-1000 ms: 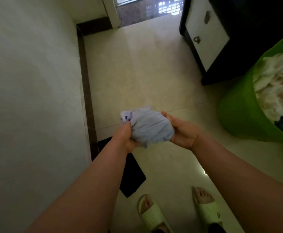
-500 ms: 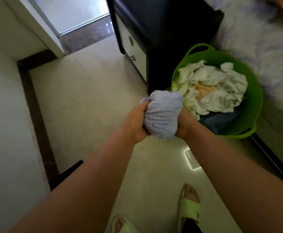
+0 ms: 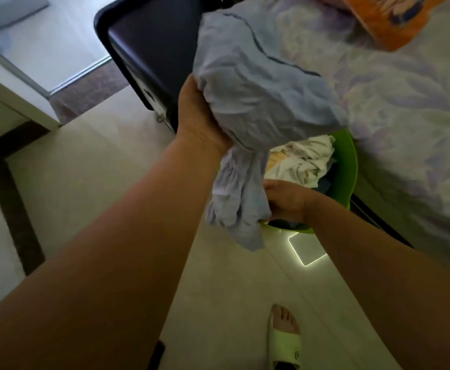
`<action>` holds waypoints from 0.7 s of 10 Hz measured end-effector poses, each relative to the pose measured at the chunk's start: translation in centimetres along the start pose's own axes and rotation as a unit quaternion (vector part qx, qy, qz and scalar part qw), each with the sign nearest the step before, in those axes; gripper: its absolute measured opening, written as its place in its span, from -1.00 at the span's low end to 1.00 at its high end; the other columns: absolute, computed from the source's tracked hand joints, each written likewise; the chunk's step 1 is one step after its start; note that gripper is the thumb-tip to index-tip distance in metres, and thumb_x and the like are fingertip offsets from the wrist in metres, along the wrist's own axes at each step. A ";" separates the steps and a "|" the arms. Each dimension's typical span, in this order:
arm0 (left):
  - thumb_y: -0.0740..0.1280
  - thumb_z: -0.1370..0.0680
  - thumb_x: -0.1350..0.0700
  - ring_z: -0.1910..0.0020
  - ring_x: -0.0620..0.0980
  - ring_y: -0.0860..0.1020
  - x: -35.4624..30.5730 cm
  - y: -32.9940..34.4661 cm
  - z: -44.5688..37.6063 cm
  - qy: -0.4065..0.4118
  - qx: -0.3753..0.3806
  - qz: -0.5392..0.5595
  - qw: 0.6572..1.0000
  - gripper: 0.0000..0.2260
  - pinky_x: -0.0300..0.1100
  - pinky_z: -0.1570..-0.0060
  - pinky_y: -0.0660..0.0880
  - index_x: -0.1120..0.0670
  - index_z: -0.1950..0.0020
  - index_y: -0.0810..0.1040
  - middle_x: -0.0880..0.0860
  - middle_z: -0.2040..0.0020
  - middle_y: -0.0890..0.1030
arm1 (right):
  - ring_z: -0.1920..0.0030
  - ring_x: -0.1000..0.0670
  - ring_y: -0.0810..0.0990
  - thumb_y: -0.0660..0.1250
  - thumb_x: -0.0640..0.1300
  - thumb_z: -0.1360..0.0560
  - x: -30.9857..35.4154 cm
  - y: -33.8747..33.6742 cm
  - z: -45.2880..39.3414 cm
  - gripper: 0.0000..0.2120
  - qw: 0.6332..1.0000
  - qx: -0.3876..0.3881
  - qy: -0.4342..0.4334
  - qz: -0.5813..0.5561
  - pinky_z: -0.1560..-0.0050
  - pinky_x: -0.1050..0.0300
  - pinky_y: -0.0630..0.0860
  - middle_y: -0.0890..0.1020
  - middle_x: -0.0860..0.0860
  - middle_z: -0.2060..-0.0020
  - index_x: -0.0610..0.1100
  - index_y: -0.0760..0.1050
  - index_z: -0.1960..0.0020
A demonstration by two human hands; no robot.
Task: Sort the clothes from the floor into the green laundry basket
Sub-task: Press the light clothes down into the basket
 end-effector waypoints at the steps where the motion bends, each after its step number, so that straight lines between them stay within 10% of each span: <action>1: 0.19 -0.61 -0.04 -0.13 0.22 0.58 0.1 -0.6 -1.9 0.007 -0.016 -0.017 1.000 -0.67 0.12 -0.20 0.50 0.17 -0.13 0.60 0.19 -0.06 0.66 | 0.08 -0.13 0.60 0.13 -0.14 -0.60 1.8 -1.9 1.3 -0.78 0.972 -0.046 -0.089 -0.212 0.10 -0.03 0.62 0.67 -0.08 0.14 -0.13 0.55 -0.02; 3: 0.26 -0.58 0.14 -0.19 0.25 0.56 4.9 -5.1 -3.7 0.020 -0.083 -0.115 0.990 -0.69 0.17 -0.17 0.52 0.14 -0.31 0.52 0.23 -0.21 0.59 | 0.32 -0.03 0.71 -0.02 -0.15 -0.64 8.3 -4.2 3.3 -0.42 0.875 -0.064 -0.240 -0.416 0.35 0.13 0.63 0.69 -0.14 0.35 -0.27 0.67 0.31; 4: 0.21 -0.63 0.07 -0.23 0.20 0.55 6.1 -5.1 -4.1 0.044 -0.070 -0.064 0.995 -0.77 0.13 -0.25 0.48 0.03 -0.24 0.54 0.15 -0.20 0.61 | 0.32 -0.03 0.70 -0.01 -0.16 -0.65 9.6 -4.7 3.5 -0.42 0.879 -0.031 -0.262 -0.398 0.23 0.12 0.65 0.68 -0.10 0.40 -0.22 0.68 0.31; 5: 0.24 -0.60 0.03 -0.12 0.17 0.60 7.7 -7.1 -4.9 0.035 -0.140 -0.228 0.963 -0.78 0.10 -0.16 0.55 -0.01 -0.21 0.54 0.12 -0.12 0.63 | 0.36 0.03 0.63 -0.05 -0.16 -0.68 7.4 -6.5 2.6 -0.43 0.920 -0.164 -0.167 -0.314 0.27 0.19 0.59 0.63 -0.01 0.48 -0.14 0.66 0.27; 6: 0.24 -0.57 0.15 -0.13 0.24 0.55 11.1 -9.7 -5.5 -0.074 -0.164 -0.519 0.836 -0.67 0.04 -0.12 0.53 0.15 -0.34 0.41 0.23 -0.22 0.54 | 0.15 -0.06 0.57 0.09 -0.18 -0.63 4.3 -10.1 2.8 -0.72 0.891 -0.394 -0.085 -0.209 0.13 0.11 0.52 0.63 -0.13 0.11 -0.21 0.49 -0.23; 7: 0.28 -0.55 0.18 -0.25 0.19 0.47 14.8 -11.2 -4.7 -0.165 -0.133 -0.634 0.743 -0.56 -0.08 -0.12 0.44 0.17 -0.42 0.30 0.17 -0.30 0.46 | -0.22 -0.21 0.52 0.17 -0.04 -0.60 -0.1 -13.3 1.6 -0.59 0.882 -0.471 -0.018 -0.011 -0.12 0.06 0.44 0.50 -0.24 -0.29 -0.20 0.40 -0.39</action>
Point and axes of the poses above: each hand's wrist, its own z-axis away from the middle knuckle, its own y-axis out of the palm, x = y × z, the point moved 4 cm from there along -z, towards the middle knuckle
